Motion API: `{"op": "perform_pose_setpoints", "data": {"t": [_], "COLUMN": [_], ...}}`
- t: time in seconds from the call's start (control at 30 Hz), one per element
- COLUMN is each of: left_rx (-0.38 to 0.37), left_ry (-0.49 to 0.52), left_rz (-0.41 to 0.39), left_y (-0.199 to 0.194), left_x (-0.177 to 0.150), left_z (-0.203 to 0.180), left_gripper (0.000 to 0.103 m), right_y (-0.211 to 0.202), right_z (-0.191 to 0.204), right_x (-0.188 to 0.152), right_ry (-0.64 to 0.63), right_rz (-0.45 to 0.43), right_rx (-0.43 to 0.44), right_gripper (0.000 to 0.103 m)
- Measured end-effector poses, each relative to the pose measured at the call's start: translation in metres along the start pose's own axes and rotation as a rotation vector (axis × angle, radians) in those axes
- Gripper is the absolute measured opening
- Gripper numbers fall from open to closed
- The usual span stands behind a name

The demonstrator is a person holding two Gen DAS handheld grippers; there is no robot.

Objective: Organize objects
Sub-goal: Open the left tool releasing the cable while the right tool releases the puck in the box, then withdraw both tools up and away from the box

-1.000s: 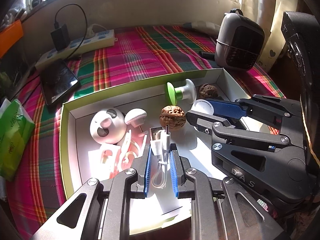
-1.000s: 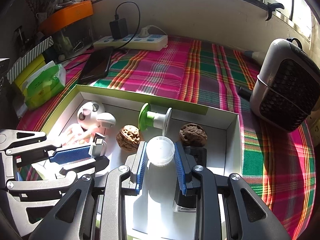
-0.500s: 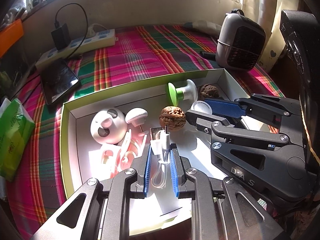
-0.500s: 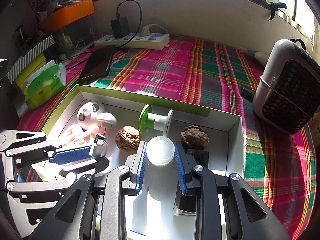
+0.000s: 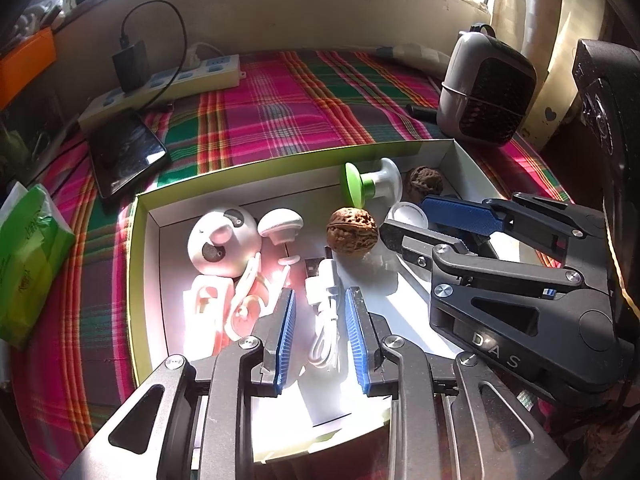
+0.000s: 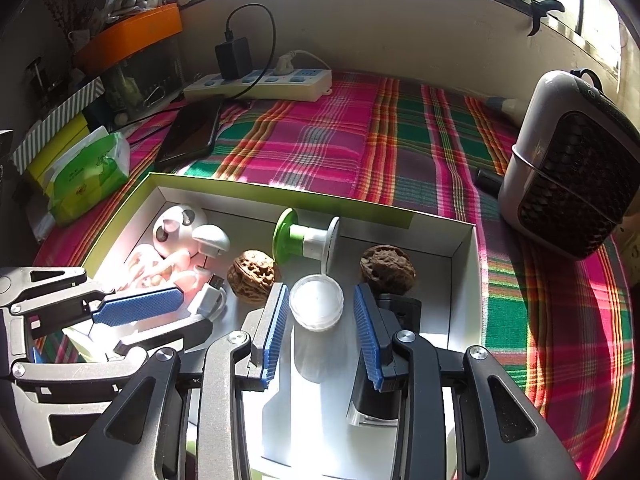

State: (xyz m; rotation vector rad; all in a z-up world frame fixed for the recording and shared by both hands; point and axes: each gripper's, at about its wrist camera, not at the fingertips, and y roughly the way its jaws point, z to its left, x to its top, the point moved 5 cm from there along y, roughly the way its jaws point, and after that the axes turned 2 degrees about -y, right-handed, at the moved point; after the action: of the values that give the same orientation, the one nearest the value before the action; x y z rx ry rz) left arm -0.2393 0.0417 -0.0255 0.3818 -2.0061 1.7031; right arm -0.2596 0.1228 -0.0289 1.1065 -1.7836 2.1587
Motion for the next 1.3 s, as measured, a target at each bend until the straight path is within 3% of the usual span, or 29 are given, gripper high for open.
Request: {"op": "perform_pose_setpoints", "data": {"t": [0.33,0.73,1.3], "left_rx": [0.008,0.083,0.130], "left_ry": [-0.025,-0.042,-0.092], "left_rz": [-0.042,-0.145,-0.205], "left_y": [-0.015,-0.048,-0.079], "left_x": [-0.008,-0.023,-0.066], "left_z": [0.000,-0.002,0.000], "left_gripper": [0.026,0.026,0.026], "right_y": [-0.020,-0.053,-0.092], "right_z": [0.002,0.012,0.025], "right_x": [-0.009,-0.025,-0.066], "right_ry": [0.040,0.074,0.094], "right_rz": [-0.035,-0.094,-0.139], "right_rx": [0.001,-0.023,-0.068], "right_gripper": [0.042,0.046,0.047]}}
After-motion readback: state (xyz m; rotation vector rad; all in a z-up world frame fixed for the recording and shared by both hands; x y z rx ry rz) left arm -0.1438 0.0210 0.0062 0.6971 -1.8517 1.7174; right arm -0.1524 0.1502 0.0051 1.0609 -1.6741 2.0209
